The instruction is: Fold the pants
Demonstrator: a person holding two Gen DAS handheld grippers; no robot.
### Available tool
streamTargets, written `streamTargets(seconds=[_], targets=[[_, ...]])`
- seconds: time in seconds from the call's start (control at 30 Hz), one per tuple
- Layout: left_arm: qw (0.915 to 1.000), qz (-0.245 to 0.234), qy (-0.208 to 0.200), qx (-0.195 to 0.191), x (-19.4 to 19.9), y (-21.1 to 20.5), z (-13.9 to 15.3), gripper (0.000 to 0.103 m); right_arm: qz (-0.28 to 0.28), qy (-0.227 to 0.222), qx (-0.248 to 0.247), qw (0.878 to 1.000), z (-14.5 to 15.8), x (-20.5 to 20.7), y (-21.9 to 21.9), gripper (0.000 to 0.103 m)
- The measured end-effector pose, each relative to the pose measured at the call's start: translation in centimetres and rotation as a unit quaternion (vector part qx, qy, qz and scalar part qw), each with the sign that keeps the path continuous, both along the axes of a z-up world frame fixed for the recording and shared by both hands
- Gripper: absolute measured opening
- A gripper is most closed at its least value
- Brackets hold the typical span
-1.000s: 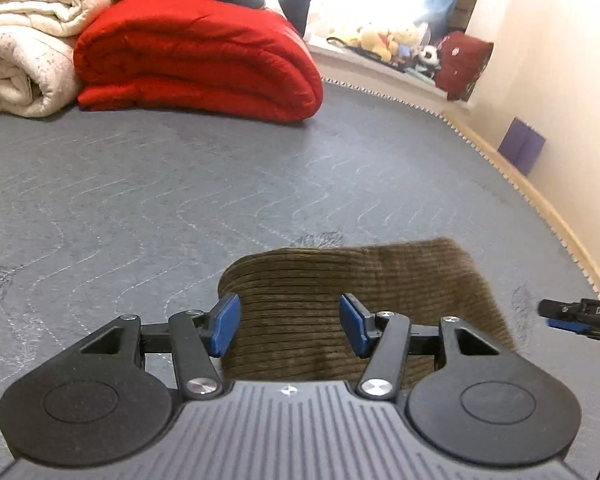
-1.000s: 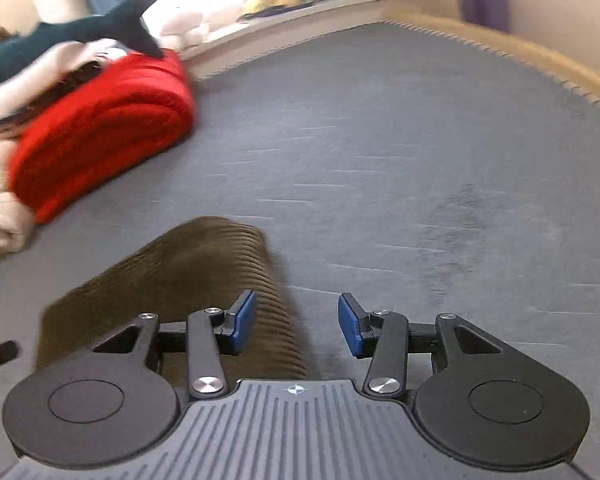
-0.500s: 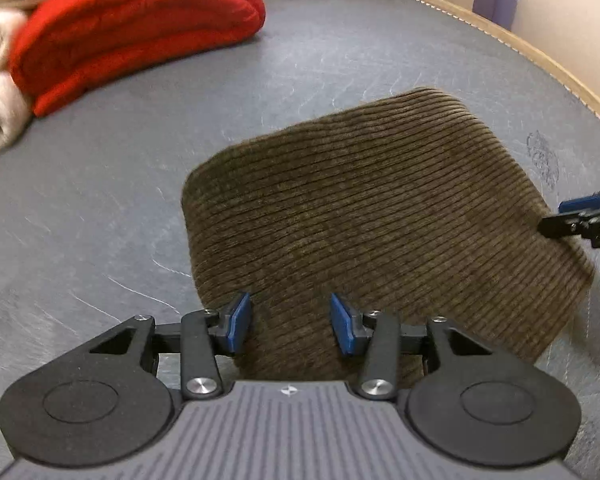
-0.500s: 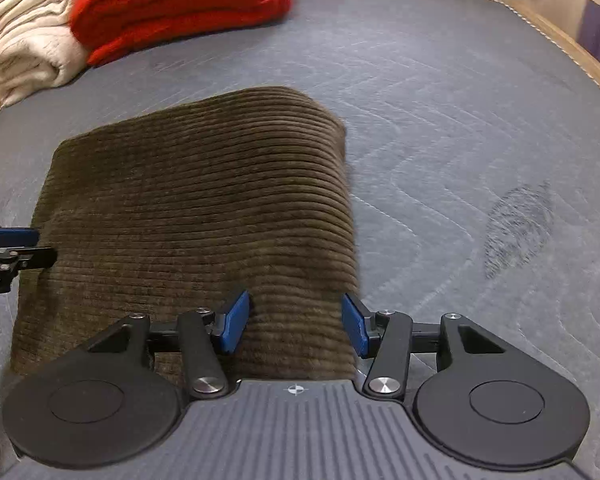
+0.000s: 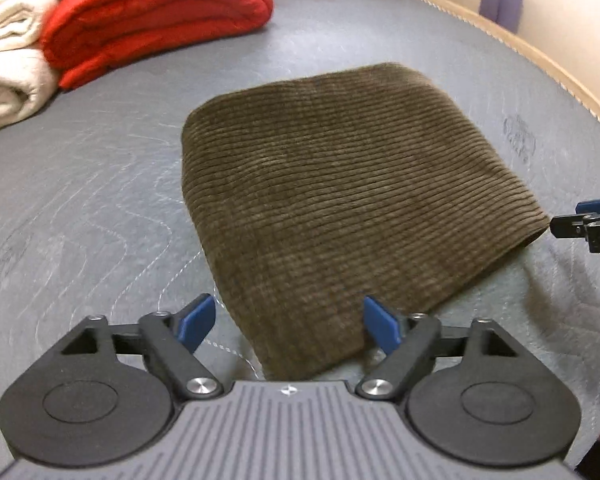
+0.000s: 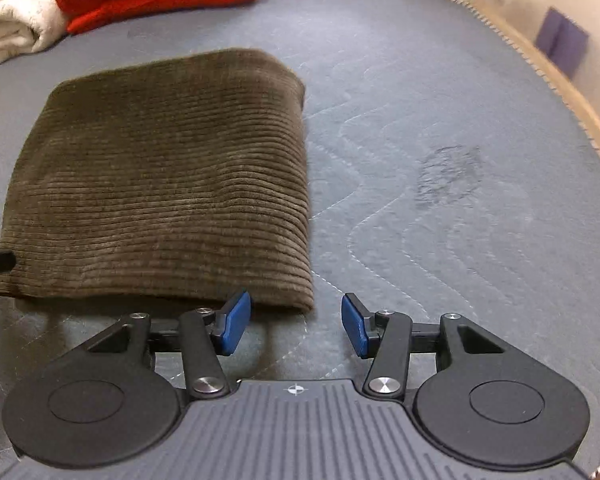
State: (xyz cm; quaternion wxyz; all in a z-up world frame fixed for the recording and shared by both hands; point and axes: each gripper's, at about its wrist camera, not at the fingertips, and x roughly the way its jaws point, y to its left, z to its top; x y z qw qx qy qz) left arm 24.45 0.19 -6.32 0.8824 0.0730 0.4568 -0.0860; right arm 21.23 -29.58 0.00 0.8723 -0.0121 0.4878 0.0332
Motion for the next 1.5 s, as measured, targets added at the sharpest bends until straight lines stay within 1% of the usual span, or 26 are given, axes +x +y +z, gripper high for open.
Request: streamTargets(seconds=[0.1,0.13,0.17,0.2,0.23,0.27,0.33,0.37,0.4,0.47,0.53,0.57,0.67,0.73,0.8,0.97,1.17,1.5], targets=[[0.9997,0.025,-0.007,-0.001,-1.7,-0.3,0.6,0.091,-0.018,-0.032,0.021,0.999,1.2,-1.9,0.3,0.057],[0.9992,0.039,-0.007,0.002,-2.2,-0.4,0.7,0.094,-0.025,-0.04,0.03,0.998,1.5,-2.6,0.4,0.062],[0.9986,0.052,-0.008,0.002,-2.3,-0.9,0.6,0.095,-0.031,-0.045,0.038,0.998,1.9,-2.9,0.3,0.065],[0.9978,0.065,-0.011,0.001,-2.7,-0.9,1.0,0.095,-0.036,-0.051,0.045,0.997,2.2,-3.4,0.3,0.07],[0.9968,0.079,-0.014,0.001,-3.0,-1.0,1.3,0.095,-0.043,-0.057,0.05,0.996,2.3,-3.8,0.2,0.073],[0.9957,0.091,-0.018,-0.001,-3.4,-1.0,1.7,0.096,-0.051,-0.06,0.051,0.996,2.5,-4.1,0.2,0.073],[0.9947,0.101,-0.012,-0.016,-3.6,-1.2,2.1,0.096,-0.058,-0.064,0.052,0.995,2.9,-4.3,0.3,0.074],[0.9937,0.11,-0.006,-0.022,-3.5,-1.3,2.2,0.102,-0.059,-0.07,0.053,0.994,3.1,-4.3,0.3,0.075],[0.9919,0.122,-0.002,-0.032,-3.4,-1.4,2.3,0.103,-0.062,-0.074,0.053,0.994,3.2,-4.1,0.3,0.077],[0.989,0.135,0.013,-0.058,-3.1,-1.5,2.5,0.103,-0.066,-0.08,0.055,0.993,3.4,-4.0,0.6,0.078],[0.9881,0.137,0.023,-0.066,-2.7,-2.0,2.6,0.103,-0.069,-0.082,0.057,0.993,3.5,-3.9,0.9,0.078],[0.9879,0.14,0.019,-0.063,-2.6,-2.3,2.6,0.103,-0.071,-0.08,0.057,0.993,3.4,-3.7,1.1,0.078],[0.9904,0.131,0.001,-0.044,-2.5,-3.1,2.4,0.103,-0.071,-0.07,0.058,0.993,3.3,-3.1,1.5,0.078],[0.9912,0.129,0.004,-0.029,-2.1,-3.4,1.8,0.103,-0.068,-0.074,0.055,0.993,3.3,-2.9,1.8,0.079],[0.9901,0.134,0.011,-0.041,-1.8,-3.4,1.4,0.103,-0.062,-0.071,0.043,0.995,2.8,-2.6,2.2,0.08],[0.9905,0.135,0.003,-0.027,-1.1,-3.5,1.1,0.103,-0.049,-0.057,0.04,0.996,2.0,-2.1,2.7,0.08],[0.9901,0.138,-0.002,-0.023,-0.4,-3.0,1.0,0.103,-0.046,-0.065,0.041,0.996,2.2,-1.0,2.9,0.08],[0.9906,0.133,0.001,-0.034,-0.3,-2.6,0.8,0.103,-0.027,-0.065,0.031,0.997,1.9,-0.4,4.0,0.08]])
